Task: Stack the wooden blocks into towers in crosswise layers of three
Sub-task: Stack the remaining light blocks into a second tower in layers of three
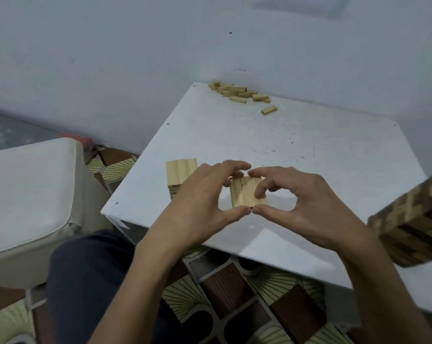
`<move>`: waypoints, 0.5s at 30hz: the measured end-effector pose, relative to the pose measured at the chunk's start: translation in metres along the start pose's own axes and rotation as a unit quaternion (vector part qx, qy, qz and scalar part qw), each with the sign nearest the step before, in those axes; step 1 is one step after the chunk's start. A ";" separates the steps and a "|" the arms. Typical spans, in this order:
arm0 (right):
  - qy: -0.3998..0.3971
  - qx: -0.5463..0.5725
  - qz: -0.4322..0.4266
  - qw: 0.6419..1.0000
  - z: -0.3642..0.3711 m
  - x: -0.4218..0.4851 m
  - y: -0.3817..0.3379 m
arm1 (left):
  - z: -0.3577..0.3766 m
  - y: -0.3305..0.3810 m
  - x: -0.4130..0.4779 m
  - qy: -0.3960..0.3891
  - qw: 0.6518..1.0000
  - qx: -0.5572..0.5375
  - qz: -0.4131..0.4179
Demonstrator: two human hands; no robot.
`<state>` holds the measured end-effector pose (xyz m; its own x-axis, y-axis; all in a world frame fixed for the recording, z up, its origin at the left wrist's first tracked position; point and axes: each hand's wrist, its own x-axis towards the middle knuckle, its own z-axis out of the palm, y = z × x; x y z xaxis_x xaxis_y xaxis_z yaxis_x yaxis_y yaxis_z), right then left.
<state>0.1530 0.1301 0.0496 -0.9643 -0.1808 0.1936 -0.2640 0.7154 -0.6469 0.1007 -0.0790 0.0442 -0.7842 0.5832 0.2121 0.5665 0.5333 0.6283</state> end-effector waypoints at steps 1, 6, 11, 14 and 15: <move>0.002 0.000 0.011 1.000 0.000 -0.006 0.006 | 0.008 0.001 0.002 -0.009 1.000 0.003 0.005; 0.000 -0.015 0.056 0.998 0.009 -0.028 0.037 | 0.051 -0.006 0.012 -0.052 0.999 0.002 0.009; 0.002 -0.023 0.101 0.995 0.023 -0.038 0.058 | 0.080 -0.016 0.019 -0.079 0.997 0.011 0.010; 0.008 -0.018 0.095 0.995 0.028 -0.040 0.065 | 0.085 -0.019 0.022 -0.088 0.996 0.019 0.011; 0.009 -0.022 0.091 0.996 0.029 -0.040 0.066 | 0.086 -0.020 0.023 -0.091 0.996 0.018 0.009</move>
<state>0.1733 0.1647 -0.0217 -0.9955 -0.0333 0.0891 -0.0828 0.7643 -0.6396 0.0931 -0.0235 -0.0280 -0.7166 0.6926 0.0823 0.5915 0.5409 0.5980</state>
